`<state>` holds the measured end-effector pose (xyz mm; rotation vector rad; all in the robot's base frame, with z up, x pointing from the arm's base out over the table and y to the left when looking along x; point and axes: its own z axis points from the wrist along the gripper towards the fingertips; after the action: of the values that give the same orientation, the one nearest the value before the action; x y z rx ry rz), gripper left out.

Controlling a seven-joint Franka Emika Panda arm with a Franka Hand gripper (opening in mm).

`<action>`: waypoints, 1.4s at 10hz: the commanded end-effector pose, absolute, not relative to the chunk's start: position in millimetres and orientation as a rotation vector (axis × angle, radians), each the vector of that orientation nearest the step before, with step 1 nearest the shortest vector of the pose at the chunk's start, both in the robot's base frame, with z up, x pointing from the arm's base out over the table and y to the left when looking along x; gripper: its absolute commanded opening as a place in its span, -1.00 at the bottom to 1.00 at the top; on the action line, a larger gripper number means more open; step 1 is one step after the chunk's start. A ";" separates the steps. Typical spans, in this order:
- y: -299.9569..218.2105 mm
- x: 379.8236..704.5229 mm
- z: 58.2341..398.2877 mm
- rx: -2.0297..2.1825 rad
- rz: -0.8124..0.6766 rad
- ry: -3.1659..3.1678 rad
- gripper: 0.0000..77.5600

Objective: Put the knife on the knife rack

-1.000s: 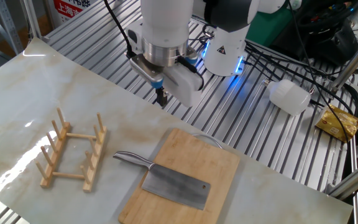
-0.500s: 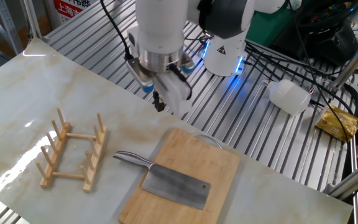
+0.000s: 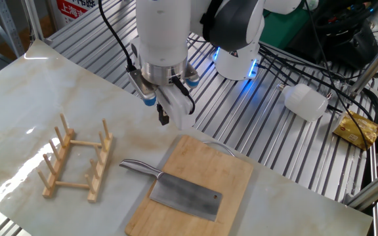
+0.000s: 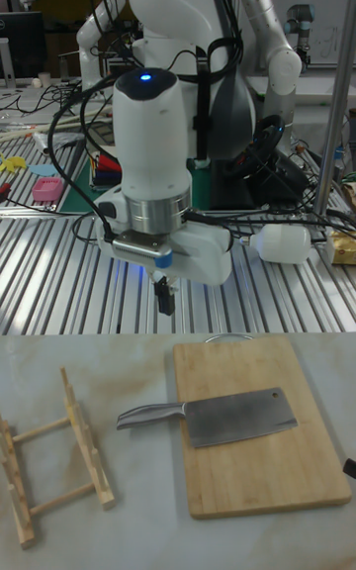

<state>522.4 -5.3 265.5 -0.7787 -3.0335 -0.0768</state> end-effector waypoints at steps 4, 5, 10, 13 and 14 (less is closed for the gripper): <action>-7.0 527.1 264.8 -0.897 -0.069 -3.049 -1.00; -7.0 527.1 264.8 -0.930 -0.062 -3.038 -1.00; -7.0 527.1 264.8 -1.108 -0.062 -2.958 -1.00; -7.0 527.1 264.8 -1.127 -0.029 -2.970 -1.00; -7.0 527.1 264.8 -1.143 -0.039 -2.965 -1.00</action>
<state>526.5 -6.9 263.8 -0.8269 -3.0384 -0.0895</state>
